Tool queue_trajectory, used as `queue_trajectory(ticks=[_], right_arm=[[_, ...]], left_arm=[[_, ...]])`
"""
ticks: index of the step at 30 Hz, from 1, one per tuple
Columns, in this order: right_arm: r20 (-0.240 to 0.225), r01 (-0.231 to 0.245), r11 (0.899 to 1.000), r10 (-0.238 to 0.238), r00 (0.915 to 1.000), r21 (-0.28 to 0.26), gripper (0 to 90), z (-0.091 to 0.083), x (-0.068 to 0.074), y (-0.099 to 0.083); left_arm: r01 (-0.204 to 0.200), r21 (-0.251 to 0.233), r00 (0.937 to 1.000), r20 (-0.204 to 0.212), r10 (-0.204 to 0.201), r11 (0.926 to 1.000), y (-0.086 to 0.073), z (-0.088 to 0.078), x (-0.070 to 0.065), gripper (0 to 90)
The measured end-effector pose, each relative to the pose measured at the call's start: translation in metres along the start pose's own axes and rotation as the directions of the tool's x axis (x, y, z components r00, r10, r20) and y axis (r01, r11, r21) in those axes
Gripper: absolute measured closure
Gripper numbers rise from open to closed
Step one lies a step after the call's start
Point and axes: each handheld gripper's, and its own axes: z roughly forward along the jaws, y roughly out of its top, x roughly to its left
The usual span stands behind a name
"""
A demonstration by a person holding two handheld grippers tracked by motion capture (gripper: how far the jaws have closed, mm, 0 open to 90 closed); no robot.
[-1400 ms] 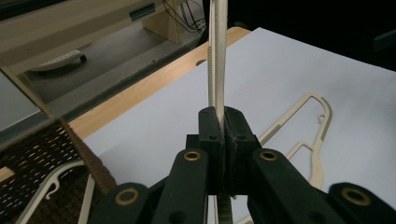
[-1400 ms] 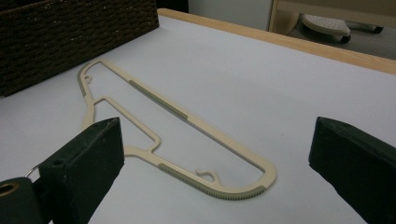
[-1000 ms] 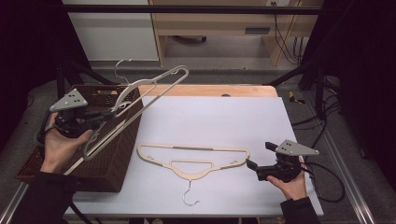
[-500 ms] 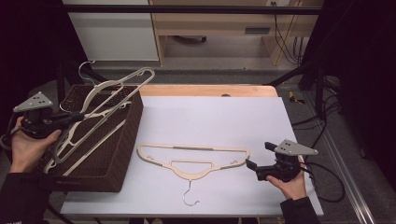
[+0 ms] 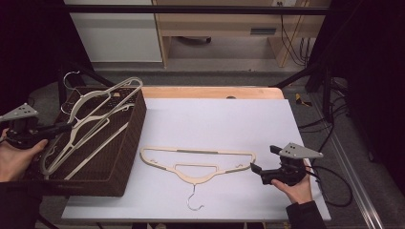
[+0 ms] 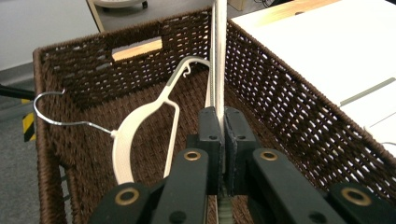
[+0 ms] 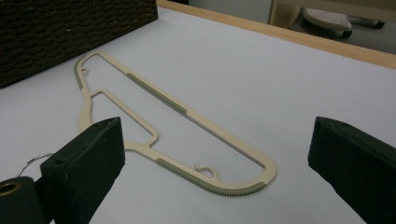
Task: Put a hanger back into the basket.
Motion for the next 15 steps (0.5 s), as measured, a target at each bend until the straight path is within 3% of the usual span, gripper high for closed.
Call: queue_trajectory(ticks=[7,10,15], right_arm=[[-0.002,0.001,1.000,-0.001,1.0000,0.004,4.2,0.000,0.000,0.000],[-0.002,0.002,1.000,-0.002,1.0000,0.006,4.2,0.000,0.000,0.000],[-0.003,-0.003,1.000,0.003,1.0000,0.008,4.2,0.001,0.001,0.000]], left_arm=[[-0.005,0.025,0.9999,0.015,0.005,0.9997,-0.008,-0.008,0.007,87.1],[-0.008,0.057,0.9999,0.015,0.007,0.9984,-0.012,-0.010,0.009,87.1],[-0.002,0.097,0.9997,0.024,0.000,0.9953,-0.020,0.005,0.007,87.1]])
